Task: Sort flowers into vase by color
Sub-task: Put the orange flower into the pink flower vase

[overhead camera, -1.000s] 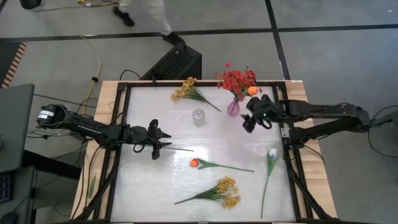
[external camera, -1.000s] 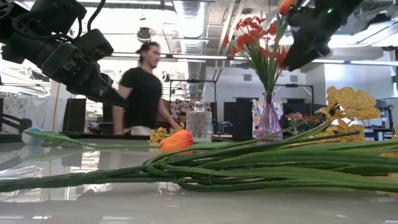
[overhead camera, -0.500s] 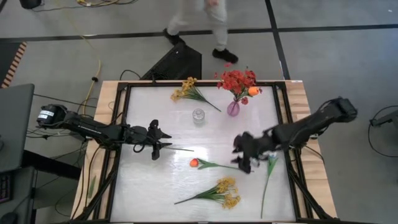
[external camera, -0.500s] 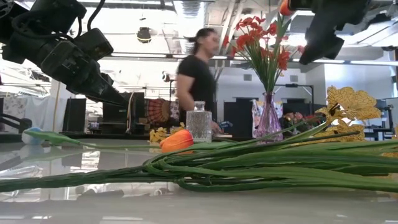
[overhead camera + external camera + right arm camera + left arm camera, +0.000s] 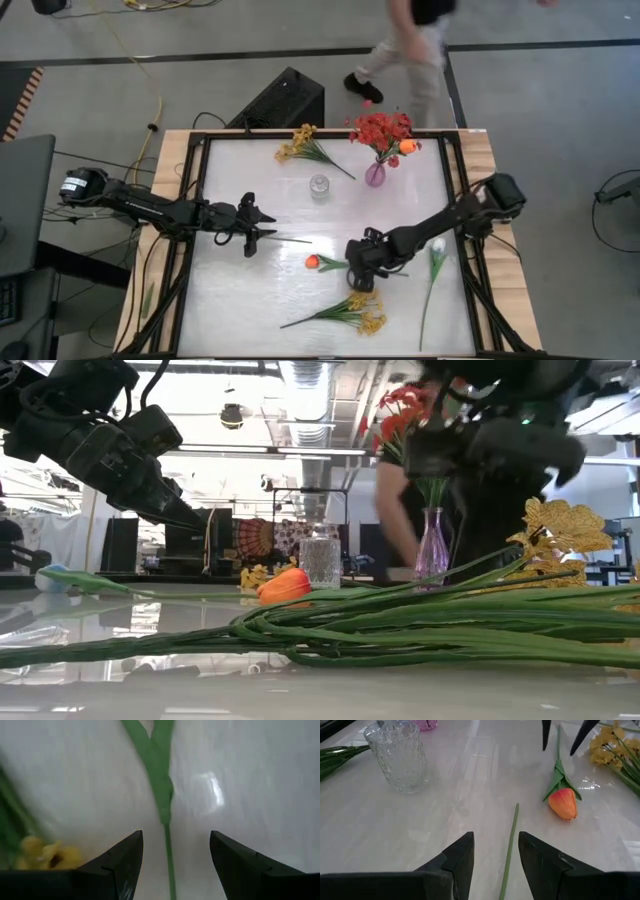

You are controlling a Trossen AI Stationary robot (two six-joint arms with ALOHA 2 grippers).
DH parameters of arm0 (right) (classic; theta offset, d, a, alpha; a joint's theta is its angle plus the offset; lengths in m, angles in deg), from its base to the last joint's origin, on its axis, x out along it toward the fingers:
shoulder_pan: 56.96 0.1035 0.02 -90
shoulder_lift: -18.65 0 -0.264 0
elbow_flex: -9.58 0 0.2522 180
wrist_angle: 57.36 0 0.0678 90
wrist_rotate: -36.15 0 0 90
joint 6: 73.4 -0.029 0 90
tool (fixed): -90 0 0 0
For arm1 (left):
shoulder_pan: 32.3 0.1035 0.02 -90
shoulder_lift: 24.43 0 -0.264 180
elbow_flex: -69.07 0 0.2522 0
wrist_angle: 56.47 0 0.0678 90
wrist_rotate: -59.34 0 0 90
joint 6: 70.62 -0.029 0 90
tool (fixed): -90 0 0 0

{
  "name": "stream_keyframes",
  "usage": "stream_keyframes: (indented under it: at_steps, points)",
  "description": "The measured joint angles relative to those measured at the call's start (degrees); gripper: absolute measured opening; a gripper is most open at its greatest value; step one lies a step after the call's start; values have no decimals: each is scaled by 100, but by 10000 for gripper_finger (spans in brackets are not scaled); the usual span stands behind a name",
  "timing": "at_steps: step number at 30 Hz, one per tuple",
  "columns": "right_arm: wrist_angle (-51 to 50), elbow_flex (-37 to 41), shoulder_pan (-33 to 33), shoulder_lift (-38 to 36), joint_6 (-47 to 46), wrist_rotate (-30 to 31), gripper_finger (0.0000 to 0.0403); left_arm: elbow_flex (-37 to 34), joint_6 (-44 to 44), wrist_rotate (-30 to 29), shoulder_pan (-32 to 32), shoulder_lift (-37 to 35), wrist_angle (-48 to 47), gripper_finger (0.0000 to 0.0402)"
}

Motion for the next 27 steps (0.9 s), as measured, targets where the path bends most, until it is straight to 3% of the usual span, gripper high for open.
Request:
stream_keyframes:
  at_steps: [6,9,13,16,19,23,27]
  points:
    - [-409,-515,37,583,190,-38,250,1,-1,2,0,0,-3,143]
    - [-556,-626,115,768,118,-61,228,0,-20,3,1,0,-10,143]
    - [-815,-637,163,929,65,-74,155,0,-67,-4,0,-2,-23,143]
    - [-922,-632,170,856,-299,-88,72,2,-83,-7,2,-2,-24,143]
    - [-912,-600,193,612,-353,-44,19,0,-85,-9,0,-2,-24,143]
    - [-1057,-533,270,-83,-176,482,23,0,-87,-11,0,-2,-22,143]
    - [-865,-151,436,-1249,39,1476,18,1,-87,-14,0,-2,-28,143]
